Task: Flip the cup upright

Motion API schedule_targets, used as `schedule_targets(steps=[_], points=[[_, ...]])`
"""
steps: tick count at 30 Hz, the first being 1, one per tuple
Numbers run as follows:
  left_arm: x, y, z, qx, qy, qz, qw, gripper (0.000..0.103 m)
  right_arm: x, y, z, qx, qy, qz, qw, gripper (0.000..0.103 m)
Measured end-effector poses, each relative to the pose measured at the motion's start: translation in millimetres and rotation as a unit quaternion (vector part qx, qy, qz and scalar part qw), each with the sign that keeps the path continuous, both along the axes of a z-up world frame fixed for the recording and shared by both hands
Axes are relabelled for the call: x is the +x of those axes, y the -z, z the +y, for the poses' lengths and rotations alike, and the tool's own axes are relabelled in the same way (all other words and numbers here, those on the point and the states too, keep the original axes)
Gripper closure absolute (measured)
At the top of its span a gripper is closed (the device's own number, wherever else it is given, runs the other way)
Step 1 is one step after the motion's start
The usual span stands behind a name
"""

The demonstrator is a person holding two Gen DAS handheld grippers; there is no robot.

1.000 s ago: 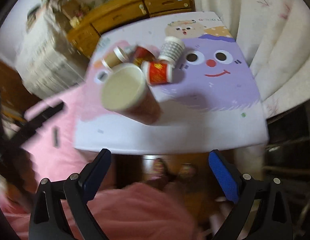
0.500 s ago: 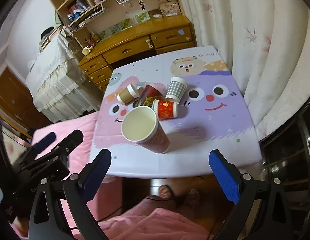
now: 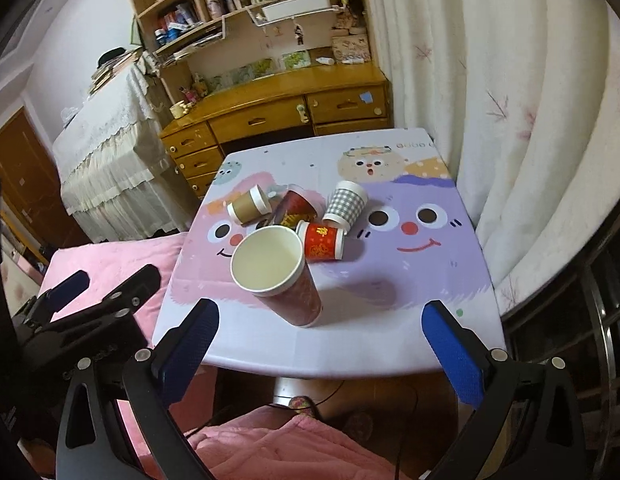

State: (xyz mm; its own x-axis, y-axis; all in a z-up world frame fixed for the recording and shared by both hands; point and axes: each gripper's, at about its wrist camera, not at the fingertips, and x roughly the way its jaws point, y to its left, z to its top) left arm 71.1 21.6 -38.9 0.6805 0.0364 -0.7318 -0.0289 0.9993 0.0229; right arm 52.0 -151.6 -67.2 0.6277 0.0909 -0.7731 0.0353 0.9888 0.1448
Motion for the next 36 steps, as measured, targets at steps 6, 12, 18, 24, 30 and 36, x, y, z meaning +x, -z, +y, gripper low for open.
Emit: schedule_targets(steps=[6,12,18,24,30,36], points=[[10,-4,-2,0.004,-0.005,-0.012,0.9999,0.001,7,-7,5,-0.003,-0.019,-0.009,1.000,0.001],[19,-5,-5,0.015,-0.005,-0.018,0.9997,0.001,14,-10,3,0.004,-0.019,-0.017,1.000,0.001],[21,-6,-6,0.015,-0.004,-0.019,0.9997,0.001,18,-10,-1,0.010,-0.017,-0.019,1.000,0.001],[22,-6,-6,0.015,-0.006,-0.018,0.9997,0.001,18,-9,-2,0.009,-0.018,-0.019,1.000,0.001],[24,-6,-2,0.014,-0.011,-0.015,0.9997,0.001,27,-10,1,0.010,-0.022,-0.015,1.000,0.001],[26,0,0,0.014,-0.016,-0.011,0.9997,0.001,30,-7,3,0.013,-0.025,-0.010,1.000,0.001]])
